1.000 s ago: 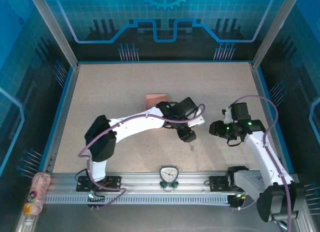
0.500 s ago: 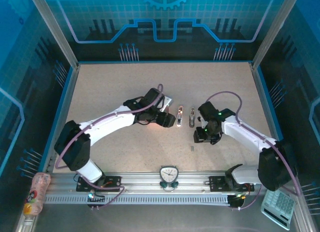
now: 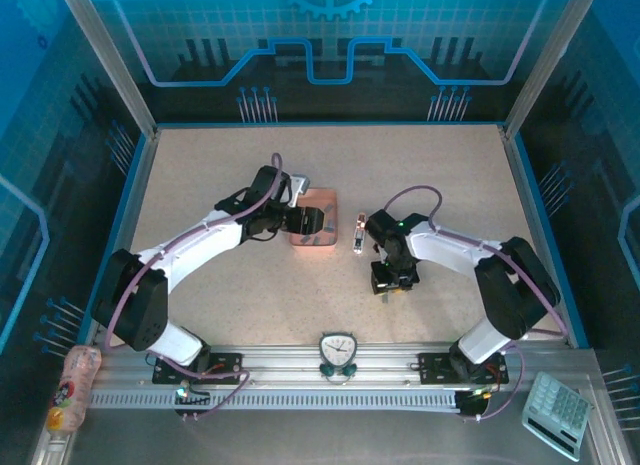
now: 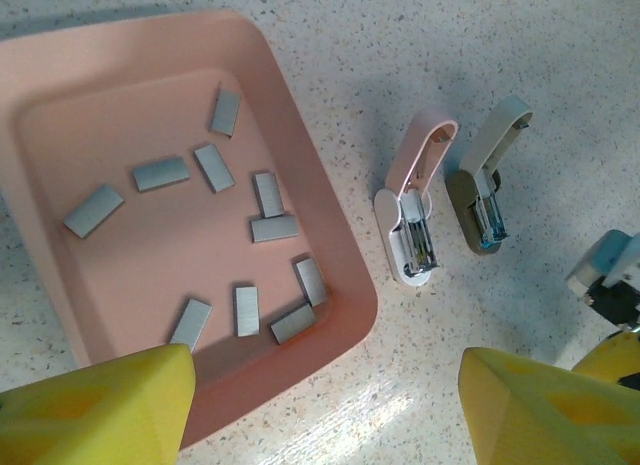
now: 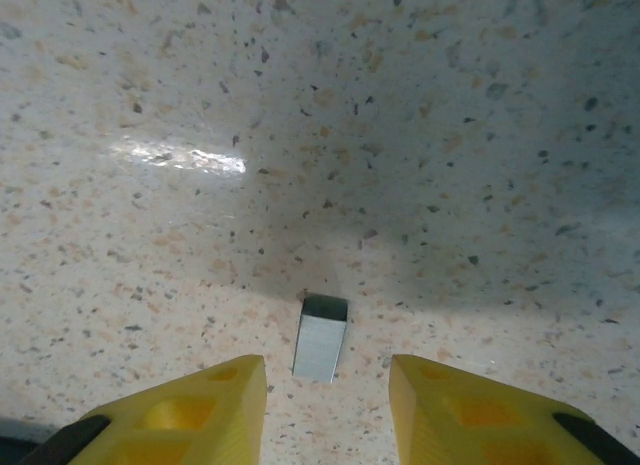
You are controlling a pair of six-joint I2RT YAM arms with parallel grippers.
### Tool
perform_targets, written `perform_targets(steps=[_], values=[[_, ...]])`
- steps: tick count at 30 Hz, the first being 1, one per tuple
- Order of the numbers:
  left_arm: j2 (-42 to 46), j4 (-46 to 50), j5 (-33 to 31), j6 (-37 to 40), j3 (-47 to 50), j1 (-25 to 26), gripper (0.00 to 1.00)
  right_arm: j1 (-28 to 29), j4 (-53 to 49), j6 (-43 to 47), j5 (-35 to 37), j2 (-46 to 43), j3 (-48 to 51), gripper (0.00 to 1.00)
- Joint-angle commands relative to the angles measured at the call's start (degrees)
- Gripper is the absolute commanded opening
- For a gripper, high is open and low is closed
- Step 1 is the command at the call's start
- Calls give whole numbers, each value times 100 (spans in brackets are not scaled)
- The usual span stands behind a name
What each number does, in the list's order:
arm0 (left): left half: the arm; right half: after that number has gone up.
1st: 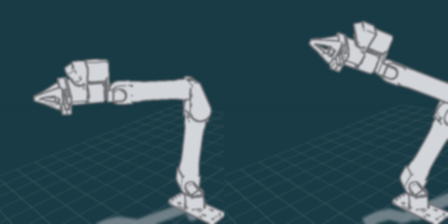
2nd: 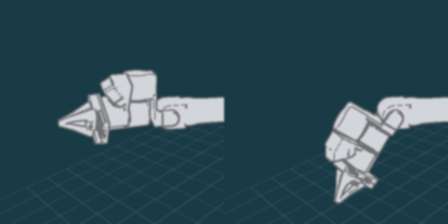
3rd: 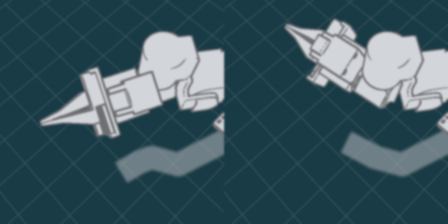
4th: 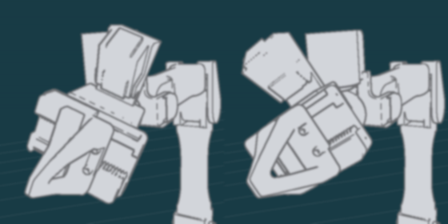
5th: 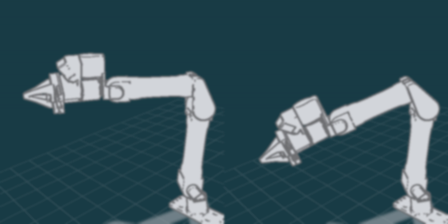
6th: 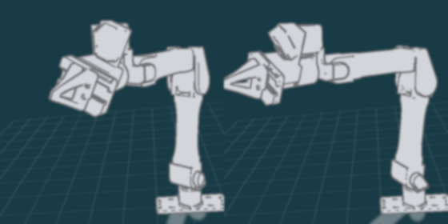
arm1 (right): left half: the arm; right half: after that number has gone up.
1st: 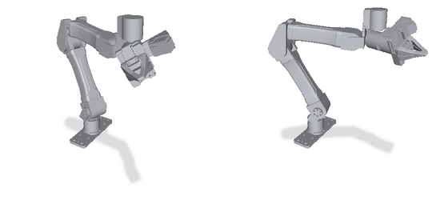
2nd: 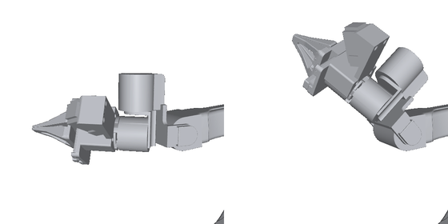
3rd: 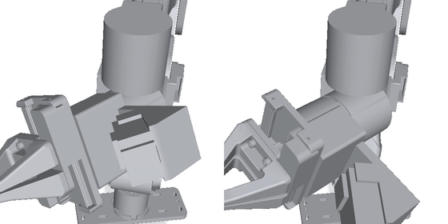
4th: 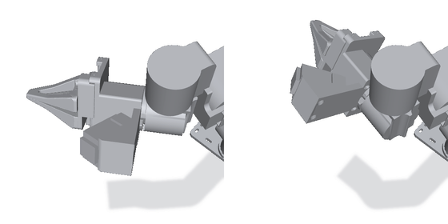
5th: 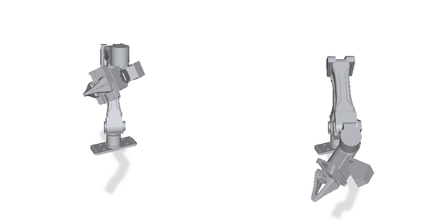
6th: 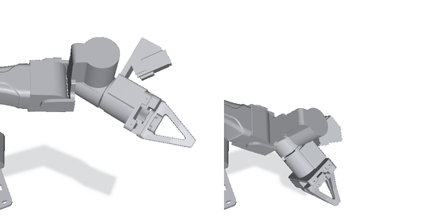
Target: Load the staples into the stapler
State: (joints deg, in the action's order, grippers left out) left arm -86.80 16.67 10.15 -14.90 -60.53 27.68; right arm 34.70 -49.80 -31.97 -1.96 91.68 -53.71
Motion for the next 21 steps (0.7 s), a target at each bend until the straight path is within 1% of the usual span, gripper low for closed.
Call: perform_targets(steps=[1, 8, 16, 21], values=[[164, -137, 274, 55, 161, -85, 71, 175, -22, -174, -49, 216, -174, 37], [223, -190, 392, 48, 294, -226, 71, 266, 67, -266, 13, 523, -203, 31], [253, -151, 473, 135, 323, -329, 71, 292, 153, -302, 179, 726, -202, 28], [267, -129, 507, 206, 297, -375, 71, 318, 251, -359, 336, 762, -158, 20]])
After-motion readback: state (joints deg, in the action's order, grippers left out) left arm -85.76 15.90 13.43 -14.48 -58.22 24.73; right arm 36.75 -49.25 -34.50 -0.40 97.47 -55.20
